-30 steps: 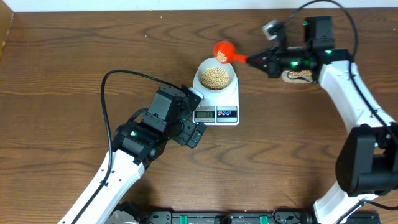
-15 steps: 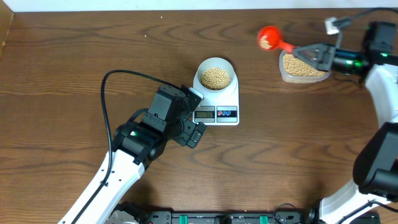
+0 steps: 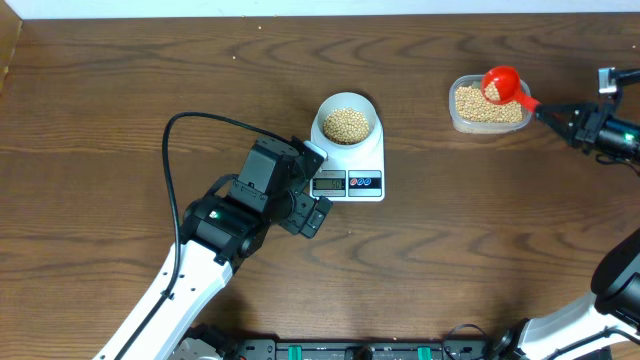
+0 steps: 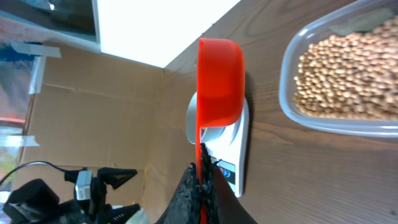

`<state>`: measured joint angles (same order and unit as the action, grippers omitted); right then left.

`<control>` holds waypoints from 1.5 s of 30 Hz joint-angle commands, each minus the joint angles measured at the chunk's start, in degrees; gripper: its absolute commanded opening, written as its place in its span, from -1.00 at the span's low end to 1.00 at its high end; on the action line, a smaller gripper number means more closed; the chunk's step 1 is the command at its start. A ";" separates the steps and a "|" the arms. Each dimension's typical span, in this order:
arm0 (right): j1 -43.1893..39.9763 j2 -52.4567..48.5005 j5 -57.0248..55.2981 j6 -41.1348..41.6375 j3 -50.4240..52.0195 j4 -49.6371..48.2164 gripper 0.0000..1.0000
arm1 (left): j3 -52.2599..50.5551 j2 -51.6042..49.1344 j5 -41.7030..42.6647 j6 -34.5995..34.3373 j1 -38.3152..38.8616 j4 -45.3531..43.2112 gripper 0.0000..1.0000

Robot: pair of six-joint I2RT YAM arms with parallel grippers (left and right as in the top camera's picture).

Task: Scoop item into bowl and weigh 50g on scale
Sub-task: 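Move the empty scoop with the right gripper back to the tub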

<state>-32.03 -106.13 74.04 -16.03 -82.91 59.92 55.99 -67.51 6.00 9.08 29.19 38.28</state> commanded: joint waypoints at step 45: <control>-1.79 0.90 -8.22 10.25 -0.90 -9.84 -0.97 | 0.55 -0.33 -0.48 0.76 -0.13 -0.17 0.96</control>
<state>-34.17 -106.13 67.68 -7.94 -82.91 50.19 55.99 -67.51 6.00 9.08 29.19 38.26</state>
